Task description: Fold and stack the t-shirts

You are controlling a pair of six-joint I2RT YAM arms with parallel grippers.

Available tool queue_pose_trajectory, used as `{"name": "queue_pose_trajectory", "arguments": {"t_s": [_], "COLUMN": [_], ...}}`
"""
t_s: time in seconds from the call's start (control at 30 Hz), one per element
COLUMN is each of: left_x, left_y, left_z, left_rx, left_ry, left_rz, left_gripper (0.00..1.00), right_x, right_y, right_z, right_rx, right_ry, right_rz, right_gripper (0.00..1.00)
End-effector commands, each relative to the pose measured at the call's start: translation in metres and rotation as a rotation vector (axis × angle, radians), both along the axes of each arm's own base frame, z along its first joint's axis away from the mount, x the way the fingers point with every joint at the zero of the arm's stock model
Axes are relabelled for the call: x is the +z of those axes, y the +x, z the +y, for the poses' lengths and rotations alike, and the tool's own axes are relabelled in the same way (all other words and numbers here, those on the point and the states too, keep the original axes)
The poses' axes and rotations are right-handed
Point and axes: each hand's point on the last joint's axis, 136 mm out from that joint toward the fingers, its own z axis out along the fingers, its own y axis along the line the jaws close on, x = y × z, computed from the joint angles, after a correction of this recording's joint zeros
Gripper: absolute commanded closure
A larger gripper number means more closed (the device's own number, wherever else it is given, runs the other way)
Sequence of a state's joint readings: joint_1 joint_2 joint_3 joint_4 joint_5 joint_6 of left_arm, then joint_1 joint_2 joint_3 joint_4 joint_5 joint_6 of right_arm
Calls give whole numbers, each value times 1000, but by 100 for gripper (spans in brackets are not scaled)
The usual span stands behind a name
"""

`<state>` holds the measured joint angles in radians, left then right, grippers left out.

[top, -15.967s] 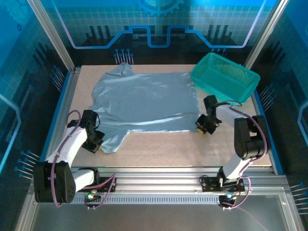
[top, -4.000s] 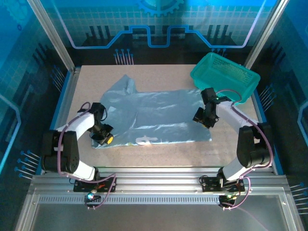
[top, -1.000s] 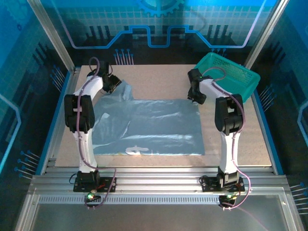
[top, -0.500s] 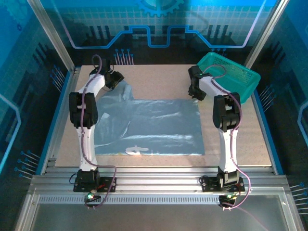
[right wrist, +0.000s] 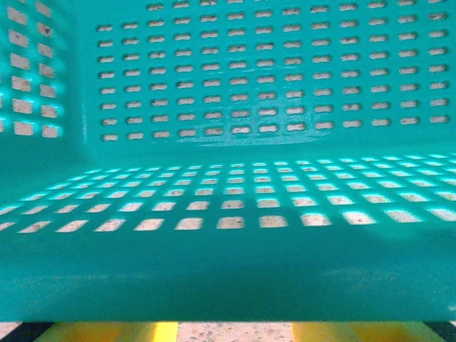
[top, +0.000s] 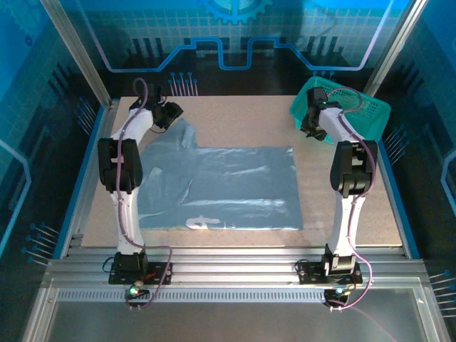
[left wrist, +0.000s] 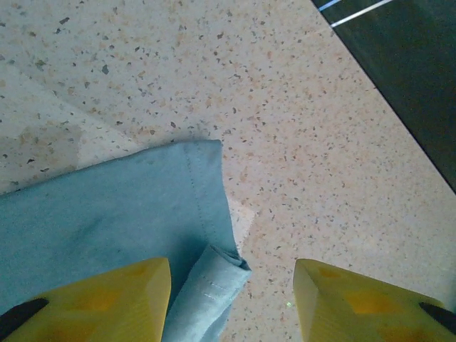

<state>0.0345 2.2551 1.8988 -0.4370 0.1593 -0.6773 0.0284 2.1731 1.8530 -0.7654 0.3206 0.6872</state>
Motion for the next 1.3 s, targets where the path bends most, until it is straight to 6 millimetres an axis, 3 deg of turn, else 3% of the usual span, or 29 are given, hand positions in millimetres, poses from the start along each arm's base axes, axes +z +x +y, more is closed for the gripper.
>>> {"name": "queue_pose_trajectory", "arguments": {"t_s": [0.0, 0.1, 0.2, 0.37, 0.53, 0.67, 0.9, 1.07, 1.27], "left_x": [15, 11, -1, -19, -22, -25, -23, -21, -23], "left_y": [-13, -18, -23, -24, -18, -17, -14, -7, 8], "left_z": [2, 4, 12, 21, 22, 23, 24, 29, 42], "left_rx": [-24, -21, 1, 21, 24, 40, 45, 74, 126], "left_ry": [-5, 3, 16, 23, 8, -17, -41, -52, -19], "left_rz": [-1, 15, 69, 122, 99, 99, 78, 63, 39], "left_gripper": [50, 49, 49, 49, 49, 46, 43, 43, 43], "right_x": [24, 39, 48, 27, -8, -36, -58, -73, -69], "right_y": [16, 12, -4, -25, -22, -21, -19, -21, -26], "right_z": [0, 29, 62, 93, 97, 90, 83, 83, 83], "right_rx": [39, 127, 163, 121, 68, 33, 7, -5, -1], "right_ry": [-11, -25, -17, 37, 63, 25, -3, 16, 11], "right_rz": [-76, -97, -127, -125, -88, -9, 65, 107, 112], "right_gripper": [56, 55, 54, 50, 48, 48, 51, 62, 84]}}
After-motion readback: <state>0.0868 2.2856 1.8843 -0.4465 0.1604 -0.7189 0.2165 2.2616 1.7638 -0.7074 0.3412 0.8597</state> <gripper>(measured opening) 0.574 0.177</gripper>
